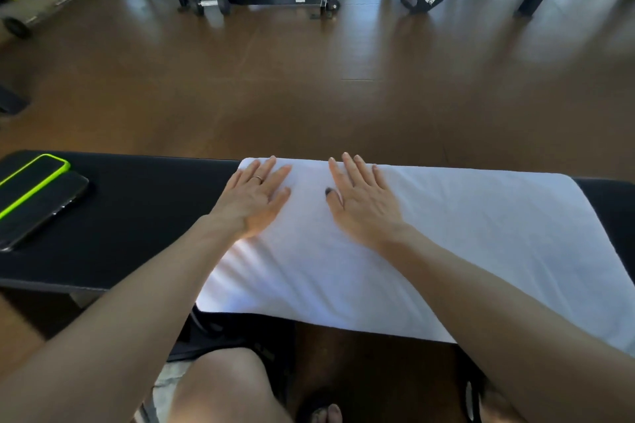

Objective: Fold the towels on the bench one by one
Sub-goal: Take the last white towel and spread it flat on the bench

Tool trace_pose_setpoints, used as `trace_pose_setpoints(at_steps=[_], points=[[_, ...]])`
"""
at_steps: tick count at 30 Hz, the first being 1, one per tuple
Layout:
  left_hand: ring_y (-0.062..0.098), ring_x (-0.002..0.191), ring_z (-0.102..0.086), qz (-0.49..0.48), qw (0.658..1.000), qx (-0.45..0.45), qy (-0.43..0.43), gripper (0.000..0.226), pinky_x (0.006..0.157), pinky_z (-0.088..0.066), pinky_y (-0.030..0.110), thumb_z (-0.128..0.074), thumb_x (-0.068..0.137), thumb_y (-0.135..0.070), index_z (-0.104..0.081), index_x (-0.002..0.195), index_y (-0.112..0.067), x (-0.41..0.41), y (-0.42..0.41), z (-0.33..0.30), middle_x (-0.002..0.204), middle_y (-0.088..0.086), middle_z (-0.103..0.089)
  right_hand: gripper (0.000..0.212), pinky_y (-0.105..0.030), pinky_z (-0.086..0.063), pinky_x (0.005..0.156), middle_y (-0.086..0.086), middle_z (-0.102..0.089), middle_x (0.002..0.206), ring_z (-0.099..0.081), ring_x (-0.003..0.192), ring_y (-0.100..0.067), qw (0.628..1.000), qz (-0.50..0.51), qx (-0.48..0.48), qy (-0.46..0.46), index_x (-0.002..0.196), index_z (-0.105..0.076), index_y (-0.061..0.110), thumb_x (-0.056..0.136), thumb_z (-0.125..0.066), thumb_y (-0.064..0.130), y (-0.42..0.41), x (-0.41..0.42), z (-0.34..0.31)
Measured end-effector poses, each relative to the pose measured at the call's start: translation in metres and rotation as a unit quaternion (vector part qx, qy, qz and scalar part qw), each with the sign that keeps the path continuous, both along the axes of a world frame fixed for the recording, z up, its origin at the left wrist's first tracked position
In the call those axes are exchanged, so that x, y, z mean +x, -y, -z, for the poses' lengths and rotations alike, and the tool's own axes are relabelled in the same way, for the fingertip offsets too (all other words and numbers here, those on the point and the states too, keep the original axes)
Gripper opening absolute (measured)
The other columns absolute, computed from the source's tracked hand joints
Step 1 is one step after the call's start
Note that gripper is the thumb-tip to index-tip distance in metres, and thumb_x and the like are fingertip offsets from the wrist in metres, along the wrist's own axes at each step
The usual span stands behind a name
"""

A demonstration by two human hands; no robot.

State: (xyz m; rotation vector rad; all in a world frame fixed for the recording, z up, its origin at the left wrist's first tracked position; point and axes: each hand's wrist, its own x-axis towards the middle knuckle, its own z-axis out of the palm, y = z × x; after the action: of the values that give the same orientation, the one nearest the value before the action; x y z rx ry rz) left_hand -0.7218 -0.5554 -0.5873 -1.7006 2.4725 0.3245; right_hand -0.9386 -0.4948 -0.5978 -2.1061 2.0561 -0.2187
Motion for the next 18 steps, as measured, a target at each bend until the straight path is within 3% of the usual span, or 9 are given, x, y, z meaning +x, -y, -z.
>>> trace_pose_setpoints(at_steps=[3, 9, 13, 16, 18], points=[[0.011, 0.155, 0.015, -0.011, 1.0, -0.016, -0.004, 0.057, 0.125, 0.008, 0.032, -0.015, 0.105, -0.054, -0.001, 0.16, -0.044, 0.003, -0.004, 0.003, 0.169, -0.014, 0.01, 0.06, -0.042, 0.001, 0.125, -0.004, -0.003, 0.169, 0.0, 0.155, -0.023, 1.0, -0.017, 0.011, -0.016, 0.161, -0.011, 0.025, 0.105, -0.018, 0.046, -0.012, 0.001, 0.005], [0.013, 0.155, 0.015, -0.012, 1.0, -0.021, 0.017, 0.058, 0.126, 0.006, 0.033, -0.01, 0.103, -0.057, 0.003, 0.159, -0.046, 0.005, 0.001, 0.007, 0.169, -0.012, 0.011, 0.056, -0.038, -0.003, 0.125, 0.001, -0.009, 0.169, -0.005, 0.155, -0.017, 0.997, 0.057, 0.037, -0.026, 0.16, -0.015, 0.03, 0.106, -0.016, 0.046, -0.014, -0.071, 0.002], [0.016, 0.156, 0.013, -0.019, 0.999, -0.015, 0.044, 0.059, 0.126, 0.005, 0.036, -0.009, 0.103, -0.054, 0.004, 0.159, -0.045, 0.003, 0.0, 0.007, 0.169, -0.009, 0.011, 0.057, -0.038, -0.005, 0.125, -0.001, -0.014, 0.168, -0.007, 0.155, -0.018, 0.979, 0.189, 0.065, -0.049, 0.16, -0.017, 0.031, 0.104, -0.017, 0.047, -0.039, -0.169, -0.002], [0.022, 0.157, 0.01, -0.051, 0.993, -0.044, 0.1, 0.061, 0.126, 0.006, 0.046, -0.011, 0.103, -0.042, 0.002, 0.162, -0.032, -0.03, -0.005, -0.008, 0.171, -0.001, 0.007, 0.06, -0.041, -0.006, 0.125, -0.006, -0.013, 0.168, -0.008, 0.155, -0.023, 0.958, 0.264, 0.089, -0.065, 0.16, -0.016, 0.023, 0.104, -0.017, 0.043, -0.046, -0.2, -0.012], [0.022, 0.157, 0.008, -0.034, 0.996, -0.071, 0.038, 0.062, 0.125, 0.008, 0.049, -0.017, 0.104, -0.04, 0.0, 0.163, -0.029, -0.081, -0.017, -0.021, 0.171, 0.0, 0.005, 0.059, -0.041, -0.004, 0.125, -0.003, -0.013, 0.168, -0.008, 0.155, -0.022, 0.971, 0.222, 0.073, -0.046, 0.161, -0.014, 0.023, 0.105, -0.017, 0.042, -0.038, -0.183, -0.016]])
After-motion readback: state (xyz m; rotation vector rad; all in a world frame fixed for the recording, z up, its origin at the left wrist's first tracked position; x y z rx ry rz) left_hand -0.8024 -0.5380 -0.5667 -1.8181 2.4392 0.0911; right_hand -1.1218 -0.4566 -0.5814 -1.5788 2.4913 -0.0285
